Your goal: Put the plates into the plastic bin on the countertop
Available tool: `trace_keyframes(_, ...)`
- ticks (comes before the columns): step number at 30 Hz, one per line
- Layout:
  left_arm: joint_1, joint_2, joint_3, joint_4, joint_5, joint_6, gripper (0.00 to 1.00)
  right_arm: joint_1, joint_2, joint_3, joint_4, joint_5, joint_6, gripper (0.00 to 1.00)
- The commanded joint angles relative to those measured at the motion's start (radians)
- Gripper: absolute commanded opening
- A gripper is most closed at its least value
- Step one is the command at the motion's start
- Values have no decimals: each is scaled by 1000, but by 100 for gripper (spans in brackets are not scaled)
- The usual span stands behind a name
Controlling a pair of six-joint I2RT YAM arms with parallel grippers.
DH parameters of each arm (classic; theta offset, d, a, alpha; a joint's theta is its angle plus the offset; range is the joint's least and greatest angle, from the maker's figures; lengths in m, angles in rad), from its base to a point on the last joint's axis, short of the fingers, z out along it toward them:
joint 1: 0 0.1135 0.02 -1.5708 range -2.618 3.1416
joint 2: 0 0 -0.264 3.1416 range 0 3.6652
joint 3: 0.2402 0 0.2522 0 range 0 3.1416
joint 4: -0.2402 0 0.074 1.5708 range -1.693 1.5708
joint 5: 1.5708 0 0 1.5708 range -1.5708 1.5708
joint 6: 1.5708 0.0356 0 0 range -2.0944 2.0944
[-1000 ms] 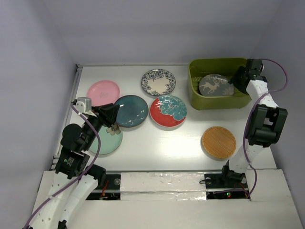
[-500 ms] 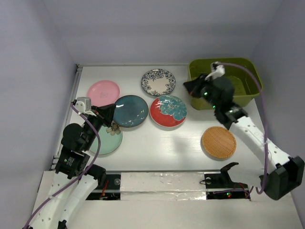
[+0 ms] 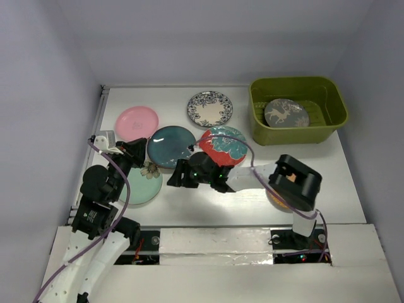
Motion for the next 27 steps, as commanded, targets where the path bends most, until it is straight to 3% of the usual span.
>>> trace_keyframes(1, -3, -13, 21, 32, 1, -5, 8, 25, 124, 108, 171, -23, 100, 64)
trace_keyframes(11, -3, -18, 23, 26, -11, -5, 13, 26, 371, 308, 216, -37, 182, 49)
trace_keyframes(12, -3, -19, 23, 24, -12, -7, 13, 26, 393, 314, 215, -36, 195, 45)
trace_keyframes(13, -3, -18, 24, 23, -13, -5, 13, 26, 399, 315, 216, -36, 202, 28)
trace_keyframes(15, -3, -18, 24, 21, -14, -4, 13, 35, 390, 297, 218, -33, 210, 15)
trace_keyframes(16, -3, -18, 24, 23, -16, -4, 13, 35, 375, 280, 228, -31, 207, 6)
trace_keyframes(18, -3, -19, 26, 21, -23, -4, 13, 44, 291, 206, 241, -19, 184, 0)
trace_keyframes(23, -3, -50, 43, 12, -120, 24, 18, 70, 13, 86, 155, 33, 68, 0)
trace_keyframes(27, 6, -101, 32, 13, -212, 10, 27, 41, -272, 44, -11, 211, -88, 0)
